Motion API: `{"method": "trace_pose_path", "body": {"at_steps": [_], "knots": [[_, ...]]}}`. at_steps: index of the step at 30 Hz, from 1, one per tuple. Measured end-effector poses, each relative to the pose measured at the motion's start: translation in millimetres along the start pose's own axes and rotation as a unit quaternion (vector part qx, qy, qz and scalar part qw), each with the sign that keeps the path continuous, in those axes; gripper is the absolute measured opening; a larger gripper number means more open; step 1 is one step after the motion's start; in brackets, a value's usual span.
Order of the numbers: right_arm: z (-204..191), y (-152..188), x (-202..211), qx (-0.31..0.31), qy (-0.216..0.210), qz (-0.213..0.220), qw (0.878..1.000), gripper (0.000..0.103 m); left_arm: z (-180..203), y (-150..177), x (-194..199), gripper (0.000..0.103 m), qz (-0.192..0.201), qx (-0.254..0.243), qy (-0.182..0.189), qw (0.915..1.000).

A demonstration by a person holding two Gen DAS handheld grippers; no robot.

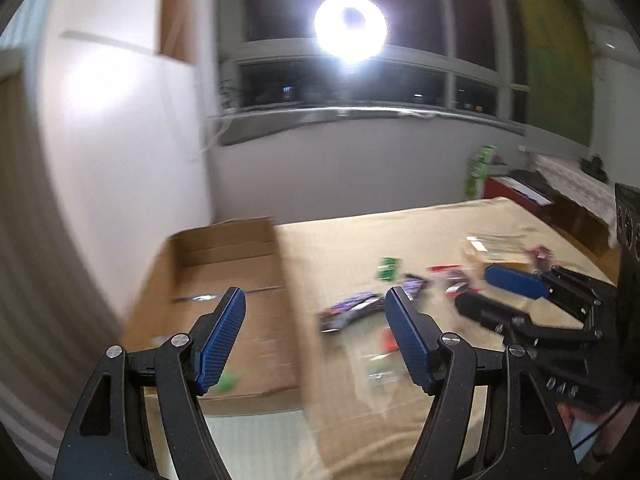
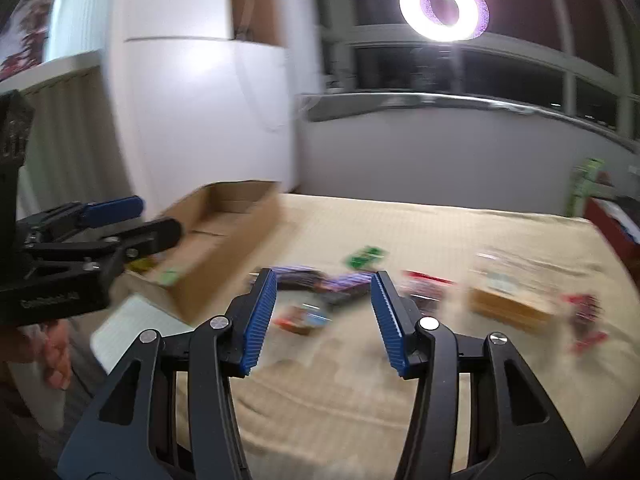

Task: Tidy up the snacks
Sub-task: 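Move both tools back over the snacks on the table, then grasp the triangular snack pack with the left tool while the right tool grasps the black snack packet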

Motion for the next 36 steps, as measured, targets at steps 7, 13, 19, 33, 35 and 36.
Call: {"method": "trace_pose_path", "body": {"at_steps": [7,13,19,33,35,36], "knots": [[28.0,-3.6,52.2,-0.012,0.047,0.027,0.998,0.052,49.7,-14.6,15.9,0.072,0.021,-0.034,0.034,0.9986],[16.9,-10.4,78.4,0.000,0.050,0.044,0.998,0.063,42.5,-19.6,43.7,0.075,0.043,-0.030,0.032,0.9982],[14.3,0.1,67.7,0.001,0.048,0.028,0.998,0.063,34.1,-9.0,46.1,0.079,0.040,-0.019,0.028,0.9986],[67.8,65.8,-31.6,-0.044,0.061,-0.077,0.994,0.063,61.1,57.5,-54.5,0.079,-0.069,-0.020,0.061,0.9956],[70.7,67.7,-36.5,-0.044,0.063,-0.079,0.994,0.063,63.4,63.2,-63.2,0.079,-0.078,-0.019,0.065,0.9947],[71.2,67.9,-37.7,-0.046,0.063,-0.080,0.994,0.063,62.4,64.5,-64.9,0.079,-0.080,-0.019,0.067,0.9944]]}}
Point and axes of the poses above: each gripper's, at about its wrist camera, not at the fingertips, and x roughly against the way its jaws point, z to its right, y to its underside, the point moved 10 cm from there along -x, roughly the way its jaws point, and after that the axes turned 5 degrees about -x, right-handed, at the moved point
